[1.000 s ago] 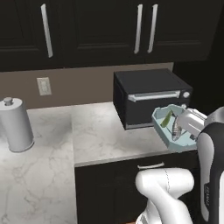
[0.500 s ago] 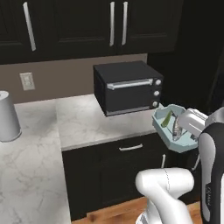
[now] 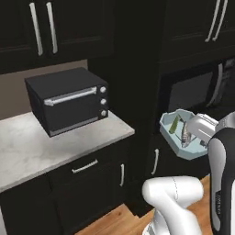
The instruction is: Place the tupperware on the top shelf of the fridge. Make space for the tupperware among the existing items by rearranging them on the shelves if needed. Close the fridge door when finished.
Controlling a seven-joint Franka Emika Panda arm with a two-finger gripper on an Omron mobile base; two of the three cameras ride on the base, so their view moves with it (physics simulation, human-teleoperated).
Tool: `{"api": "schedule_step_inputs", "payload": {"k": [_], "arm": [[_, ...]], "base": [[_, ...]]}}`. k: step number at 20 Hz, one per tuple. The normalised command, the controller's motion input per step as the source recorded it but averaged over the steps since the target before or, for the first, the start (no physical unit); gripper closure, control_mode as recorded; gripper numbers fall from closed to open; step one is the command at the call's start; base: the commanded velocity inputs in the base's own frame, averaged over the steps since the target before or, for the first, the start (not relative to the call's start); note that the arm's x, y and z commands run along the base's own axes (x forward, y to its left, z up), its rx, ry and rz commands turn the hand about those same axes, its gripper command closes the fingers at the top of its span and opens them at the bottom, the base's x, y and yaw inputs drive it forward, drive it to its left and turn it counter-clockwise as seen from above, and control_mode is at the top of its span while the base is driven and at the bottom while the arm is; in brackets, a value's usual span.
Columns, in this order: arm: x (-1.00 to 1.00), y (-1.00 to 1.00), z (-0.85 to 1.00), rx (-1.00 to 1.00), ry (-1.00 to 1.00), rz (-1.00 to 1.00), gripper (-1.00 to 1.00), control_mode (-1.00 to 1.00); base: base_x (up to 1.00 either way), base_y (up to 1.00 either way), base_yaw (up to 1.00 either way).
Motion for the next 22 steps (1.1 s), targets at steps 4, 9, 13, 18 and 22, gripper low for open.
{"api": "schedule_step_inputs", "payload": {"k": [4, 9, 13, 18, 22], "arm": [[0.00, 0.00, 0.00, 0.00, 0.00, 0.00, 1.00, 1.00], [0.00, 0.00, 0.00, 0.00, 0.00, 0.00, 1.00, 1.00], [0.00, 0.00, 0.00, 0.00, 0.00, 0.00, 1.00, 1.00], [0.00, 0.00, 0.00, 0.00, 0.00, 0.00, 1.00, 1.00], [0.00, 0.00, 0.00, 0.00, 0.00, 0.00, 1.00, 1.00]], "base": [[0.00, -0.86, -0.51], [0.00, -0.90, -0.47], [0.06, -0.97, -0.45], [0.15, -0.97, -0.46], [0.28, -0.88, -0.47]]}}
